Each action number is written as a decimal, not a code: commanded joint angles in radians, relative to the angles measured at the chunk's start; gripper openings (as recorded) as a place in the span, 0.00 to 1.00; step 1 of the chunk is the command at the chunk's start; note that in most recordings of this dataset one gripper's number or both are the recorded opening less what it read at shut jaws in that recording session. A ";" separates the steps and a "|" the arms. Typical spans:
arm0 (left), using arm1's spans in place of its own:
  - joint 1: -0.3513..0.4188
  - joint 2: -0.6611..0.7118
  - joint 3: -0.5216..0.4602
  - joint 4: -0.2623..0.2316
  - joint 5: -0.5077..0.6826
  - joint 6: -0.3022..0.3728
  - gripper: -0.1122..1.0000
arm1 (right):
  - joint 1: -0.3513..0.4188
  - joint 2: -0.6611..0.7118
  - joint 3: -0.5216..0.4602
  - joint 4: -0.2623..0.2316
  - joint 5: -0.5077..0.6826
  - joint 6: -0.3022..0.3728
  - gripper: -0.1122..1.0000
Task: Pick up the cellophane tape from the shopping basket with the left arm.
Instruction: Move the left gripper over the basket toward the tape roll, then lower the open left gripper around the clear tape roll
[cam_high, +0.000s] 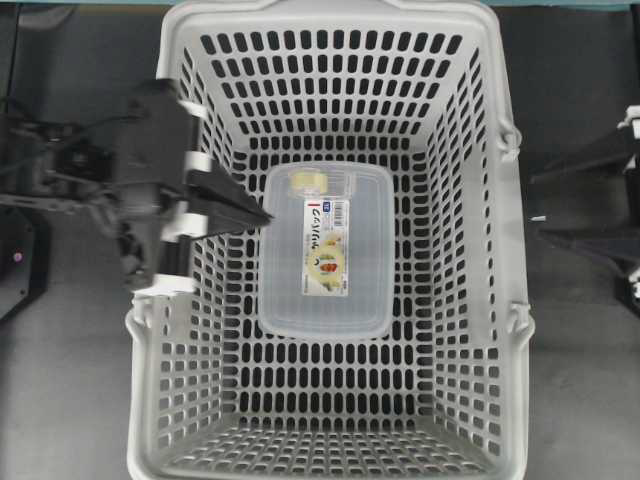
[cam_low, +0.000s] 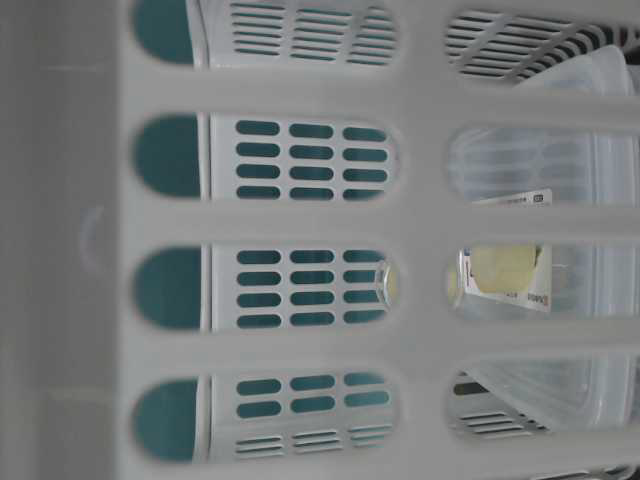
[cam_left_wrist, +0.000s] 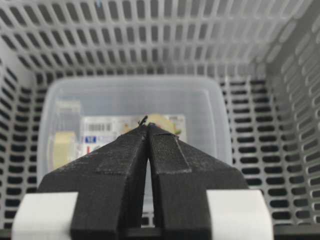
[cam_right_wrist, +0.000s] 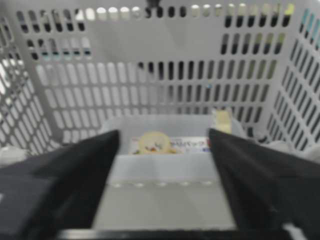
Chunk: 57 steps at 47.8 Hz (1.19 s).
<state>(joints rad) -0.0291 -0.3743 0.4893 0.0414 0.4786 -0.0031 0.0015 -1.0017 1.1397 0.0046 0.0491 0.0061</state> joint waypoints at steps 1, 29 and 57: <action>0.003 0.041 -0.074 0.003 0.051 0.003 0.10 | -0.003 0.005 -0.029 0.005 -0.005 0.008 0.80; -0.002 0.397 -0.380 0.003 0.373 0.008 0.92 | -0.002 -0.003 -0.032 0.005 -0.023 0.034 0.82; -0.011 0.586 -0.428 0.003 0.449 0.006 0.91 | 0.003 -0.009 -0.034 0.003 -0.031 0.034 0.82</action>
<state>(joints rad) -0.0383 0.2163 0.0629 0.0399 0.9296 0.0031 0.0015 -1.0170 1.1305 0.0061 0.0261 0.0383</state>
